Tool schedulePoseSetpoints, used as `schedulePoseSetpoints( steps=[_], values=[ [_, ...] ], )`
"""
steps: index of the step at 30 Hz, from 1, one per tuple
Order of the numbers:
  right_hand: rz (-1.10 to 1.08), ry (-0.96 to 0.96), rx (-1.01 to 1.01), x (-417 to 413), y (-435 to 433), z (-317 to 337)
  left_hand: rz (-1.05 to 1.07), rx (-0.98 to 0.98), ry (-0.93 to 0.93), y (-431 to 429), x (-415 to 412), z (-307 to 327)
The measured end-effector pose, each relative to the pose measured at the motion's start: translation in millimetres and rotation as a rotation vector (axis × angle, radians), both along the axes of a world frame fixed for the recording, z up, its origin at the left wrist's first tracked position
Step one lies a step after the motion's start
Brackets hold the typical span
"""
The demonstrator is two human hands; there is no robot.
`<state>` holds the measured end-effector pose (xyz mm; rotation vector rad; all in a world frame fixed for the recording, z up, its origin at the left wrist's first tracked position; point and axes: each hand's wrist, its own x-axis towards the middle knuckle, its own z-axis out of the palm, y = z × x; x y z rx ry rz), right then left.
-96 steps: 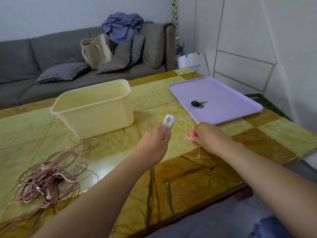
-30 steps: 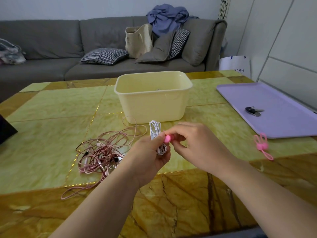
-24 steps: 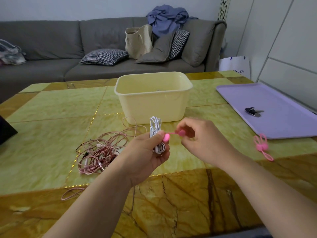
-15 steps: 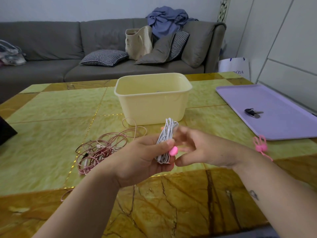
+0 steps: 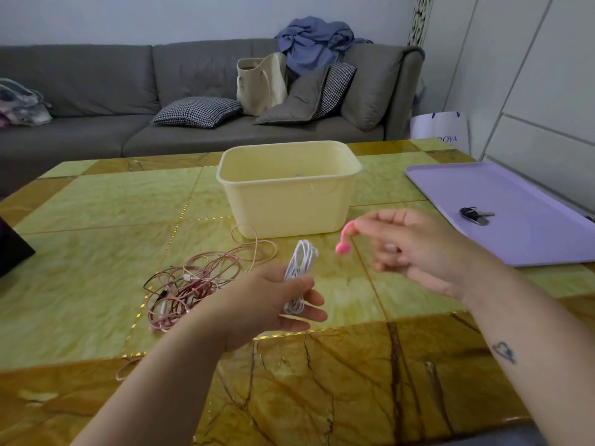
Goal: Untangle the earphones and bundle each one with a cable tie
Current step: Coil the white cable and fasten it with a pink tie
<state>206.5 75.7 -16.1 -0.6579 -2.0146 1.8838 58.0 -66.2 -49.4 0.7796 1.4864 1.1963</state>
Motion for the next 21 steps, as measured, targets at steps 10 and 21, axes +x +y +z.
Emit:
schedulePoseSetpoints(
  steps=[10,21],
  values=[
    [-0.039,-0.195,0.797,-25.6,-49.1,-32.4,-0.022,-0.069,0.043,15.5,21.7,-12.9],
    [0.024,-0.153,0.863,-24.1,-38.0,-38.7,0.078,-0.003,-0.491,17.5,14.6,-7.7]
  ],
)
